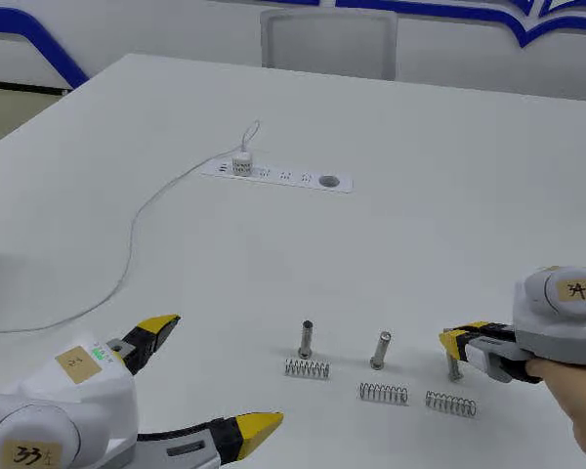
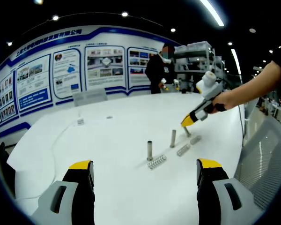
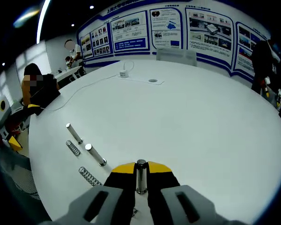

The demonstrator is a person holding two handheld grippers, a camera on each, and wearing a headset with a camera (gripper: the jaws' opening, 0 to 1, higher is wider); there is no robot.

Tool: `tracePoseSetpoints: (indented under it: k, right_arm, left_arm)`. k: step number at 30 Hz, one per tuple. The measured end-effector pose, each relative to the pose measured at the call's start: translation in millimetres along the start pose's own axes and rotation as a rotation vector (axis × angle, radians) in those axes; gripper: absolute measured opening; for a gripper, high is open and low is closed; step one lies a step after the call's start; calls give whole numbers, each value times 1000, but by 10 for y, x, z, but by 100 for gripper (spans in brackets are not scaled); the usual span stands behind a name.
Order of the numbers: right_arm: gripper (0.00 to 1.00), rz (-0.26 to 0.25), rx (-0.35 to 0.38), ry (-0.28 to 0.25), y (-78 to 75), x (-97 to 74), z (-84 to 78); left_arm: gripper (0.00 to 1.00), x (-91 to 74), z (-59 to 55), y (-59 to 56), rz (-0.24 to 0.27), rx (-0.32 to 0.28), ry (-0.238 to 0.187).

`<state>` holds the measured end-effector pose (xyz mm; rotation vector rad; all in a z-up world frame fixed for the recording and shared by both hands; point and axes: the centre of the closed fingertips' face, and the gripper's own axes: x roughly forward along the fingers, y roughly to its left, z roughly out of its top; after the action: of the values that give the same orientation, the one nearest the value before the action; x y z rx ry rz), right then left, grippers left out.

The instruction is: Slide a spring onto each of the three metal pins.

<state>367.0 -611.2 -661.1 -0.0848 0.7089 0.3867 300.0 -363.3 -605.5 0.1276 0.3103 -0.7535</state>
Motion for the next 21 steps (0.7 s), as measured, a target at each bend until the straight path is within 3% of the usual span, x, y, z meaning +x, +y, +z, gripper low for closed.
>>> tracePoseSetpoints:
  k: [7,11,14,21]
  right_arm:
    - [9,-3,3,-15,-9,-15,17]
    - [8,9,-3,-51,20,-16,65]
    - [8,6,-34,-40,34,-17,54]
    - [8,-1,-30,-45,42,-28,52]
  left_arm:
    - [92,6,4,-14,-4,4,0]
    - [92,5,-5,-6,-2,3,5]
    - [92,6,-7,-9,-3,4,6]
    - [92,5,-8,-11,-4,6,6]
